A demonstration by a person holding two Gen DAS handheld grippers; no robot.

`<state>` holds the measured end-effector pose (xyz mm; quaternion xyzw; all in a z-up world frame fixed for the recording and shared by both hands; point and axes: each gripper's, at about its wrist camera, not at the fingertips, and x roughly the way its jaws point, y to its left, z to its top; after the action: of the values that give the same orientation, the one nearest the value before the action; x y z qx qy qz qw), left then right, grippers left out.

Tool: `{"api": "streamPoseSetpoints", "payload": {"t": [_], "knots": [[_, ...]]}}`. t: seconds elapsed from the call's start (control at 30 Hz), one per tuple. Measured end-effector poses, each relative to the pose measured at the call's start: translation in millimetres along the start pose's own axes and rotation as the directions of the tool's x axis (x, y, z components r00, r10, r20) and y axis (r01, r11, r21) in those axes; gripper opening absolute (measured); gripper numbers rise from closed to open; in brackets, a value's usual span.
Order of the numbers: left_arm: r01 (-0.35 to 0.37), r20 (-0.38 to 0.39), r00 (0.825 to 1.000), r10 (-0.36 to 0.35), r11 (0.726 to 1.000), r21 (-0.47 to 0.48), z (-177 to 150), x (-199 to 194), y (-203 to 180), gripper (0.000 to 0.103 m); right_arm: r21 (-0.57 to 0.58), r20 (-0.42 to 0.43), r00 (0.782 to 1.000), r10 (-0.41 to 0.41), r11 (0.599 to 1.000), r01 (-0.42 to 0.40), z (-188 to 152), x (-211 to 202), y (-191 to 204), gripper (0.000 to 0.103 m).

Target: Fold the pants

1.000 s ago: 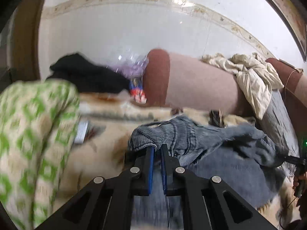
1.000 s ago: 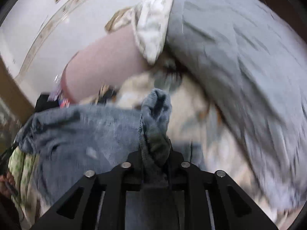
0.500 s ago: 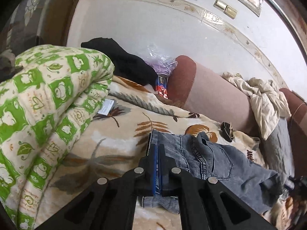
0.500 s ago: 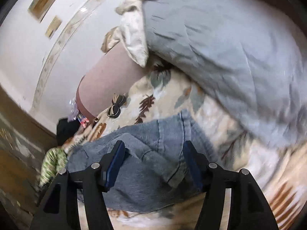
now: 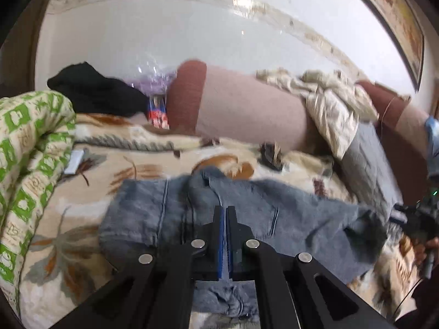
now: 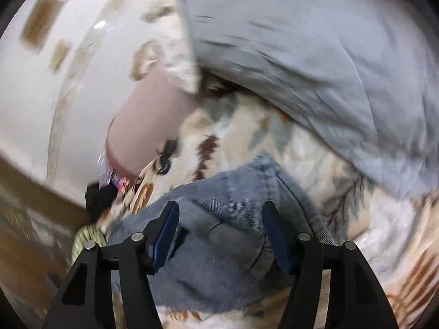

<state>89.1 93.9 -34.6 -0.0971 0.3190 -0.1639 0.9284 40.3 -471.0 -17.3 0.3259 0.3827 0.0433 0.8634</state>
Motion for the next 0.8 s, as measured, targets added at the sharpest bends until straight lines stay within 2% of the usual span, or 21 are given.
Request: {"api": "streamPoseSetpoints", "payload": {"t": [0.07,0.17,0.3,0.4,0.47,0.6,0.67,0.73,0.8], "knots": [[-0.023,-0.041,0.999,0.022,1.000,-0.019,-3.9,4.1,4.2,0.003,-0.059,-0.058,0.998,-0.008,0.998,0.005,-7.5,6.4,12.0,0.064],[-0.035,-0.073,0.997,0.031,0.998,-0.055,-7.8,2.2,15.9,0.004,-0.149,-0.110,0.990,-0.084,0.986,0.067,-19.8,20.4,25.9,0.064],[-0.030,-0.077,0.997,0.026,0.998,-0.049,-13.4,-4.4,17.2,0.005,-0.236,-0.116,0.981,-0.155,0.964,0.124,-28.2,26.8,31.4,0.064],[-0.021,-0.089,0.996,0.019,0.999,-0.025,-14.7,-4.2,12.4,0.008,-0.242,-0.115,0.976,-0.186,0.958,0.154,-32.0,26.6,26.0,0.064],[-0.023,-0.103,0.994,0.019,0.999,-0.030,-16.1,-0.5,9.4,0.013,-0.240,-0.116,0.974,-0.197,0.957,0.165,-33.3,26.6,23.4,0.064],[0.019,-0.128,0.991,-0.025,0.999,-0.045,-21.6,8.2,-0.3,0.025,-0.255,-0.134,0.965,-0.226,0.949,0.186,-35.0,29.6,20.3,0.064],[0.035,-0.132,0.991,-0.037,0.999,-0.017,-24.7,13.9,-12.8,0.034,-0.268,-0.136,0.961,-0.241,0.943,0.199,-35.8,31.0,19.0,0.064],[0.035,-0.127,0.991,-0.031,0.999,0.029,-27.7,20.8,-24.7,0.055,-0.272,-0.139,0.959,-0.246,0.941,0.202,-36.8,33.5,18.1,0.064],[0.021,-0.131,0.991,-0.010,0.996,0.083,-32.0,31.1,-36.0,0.055,-0.298,-0.151,0.953,-0.264,0.931,0.211,-39.6,39.4,17.5,0.064]]}}
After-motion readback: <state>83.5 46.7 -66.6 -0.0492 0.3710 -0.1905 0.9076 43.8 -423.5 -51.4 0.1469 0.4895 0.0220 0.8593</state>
